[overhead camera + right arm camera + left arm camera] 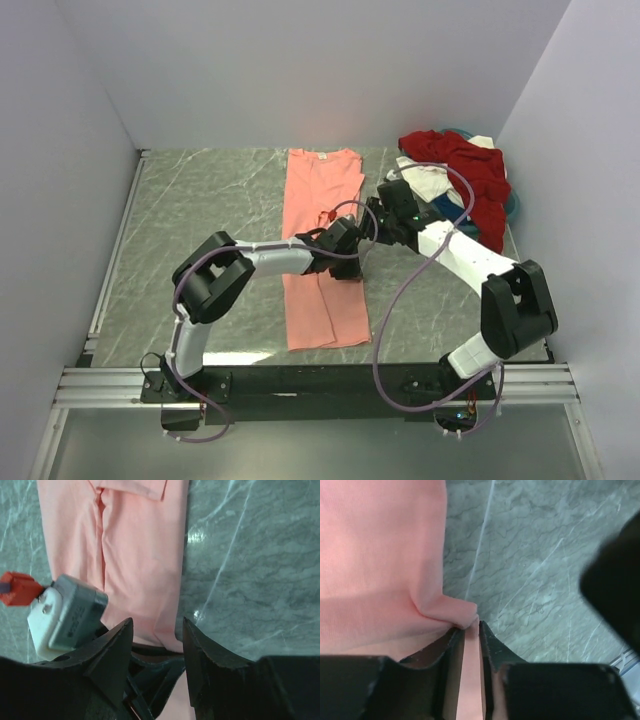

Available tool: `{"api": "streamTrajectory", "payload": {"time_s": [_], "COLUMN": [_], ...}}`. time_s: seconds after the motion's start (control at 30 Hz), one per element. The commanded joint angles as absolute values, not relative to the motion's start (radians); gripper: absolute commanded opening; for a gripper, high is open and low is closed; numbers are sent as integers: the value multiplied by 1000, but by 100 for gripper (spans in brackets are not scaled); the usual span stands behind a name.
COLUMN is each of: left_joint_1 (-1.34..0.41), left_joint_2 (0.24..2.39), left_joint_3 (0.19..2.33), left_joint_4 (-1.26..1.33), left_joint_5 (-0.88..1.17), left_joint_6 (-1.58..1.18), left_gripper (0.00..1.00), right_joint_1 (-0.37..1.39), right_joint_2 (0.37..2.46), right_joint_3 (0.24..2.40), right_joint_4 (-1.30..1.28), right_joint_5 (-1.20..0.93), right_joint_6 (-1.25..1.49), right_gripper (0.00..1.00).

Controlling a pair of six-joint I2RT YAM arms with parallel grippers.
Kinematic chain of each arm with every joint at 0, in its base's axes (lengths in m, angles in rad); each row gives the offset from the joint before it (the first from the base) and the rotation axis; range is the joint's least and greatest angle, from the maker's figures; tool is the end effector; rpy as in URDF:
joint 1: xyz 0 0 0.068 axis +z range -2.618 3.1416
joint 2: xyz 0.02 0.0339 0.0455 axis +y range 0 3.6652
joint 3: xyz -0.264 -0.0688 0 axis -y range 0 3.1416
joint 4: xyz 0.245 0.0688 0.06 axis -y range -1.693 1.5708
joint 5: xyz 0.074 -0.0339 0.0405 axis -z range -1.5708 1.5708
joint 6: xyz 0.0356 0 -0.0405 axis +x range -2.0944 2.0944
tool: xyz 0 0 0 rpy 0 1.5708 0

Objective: Fold and stack the t-shirts
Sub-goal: Fold the tshirt

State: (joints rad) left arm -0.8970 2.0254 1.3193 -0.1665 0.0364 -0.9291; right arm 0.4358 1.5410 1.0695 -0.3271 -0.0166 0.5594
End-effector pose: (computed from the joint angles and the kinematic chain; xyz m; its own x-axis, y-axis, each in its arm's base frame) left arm 0.2684 -0.3382 0.1534 -0.9234 -0.1266 -0.3624 0.0933 0.8418 -0.5317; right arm 0.3026 0.1416 0.2410 -0.7800 0.2221 -0.5850 -0.0220 0.9246 0.3803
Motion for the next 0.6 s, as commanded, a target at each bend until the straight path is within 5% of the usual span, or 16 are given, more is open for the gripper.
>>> {"api": "streamTrajectory", "payload": {"time_s": [0.0, 0.2, 0.57], "left_joint_1": [-894, -896, -890], "left_joint_2": [1953, 1703, 1197], "left_joint_3": [1286, 1065, 674], "left_joint_4": [-181, -164, -408], "left_joint_5": [26, 14, -88], "left_joint_6": [-907, -910, -1020], "left_gripper": [25, 35, 35], "right_joint_1": [442, 451, 666], "right_joint_2": [1438, 1267, 982], "right_joint_3": [1028, 872, 468], "right_joint_4": [-322, -311, -327], "right_joint_5": [-14, -93, -120], "right_joint_6": [557, 583, 751], "right_gripper": [51, 51, 49]}}
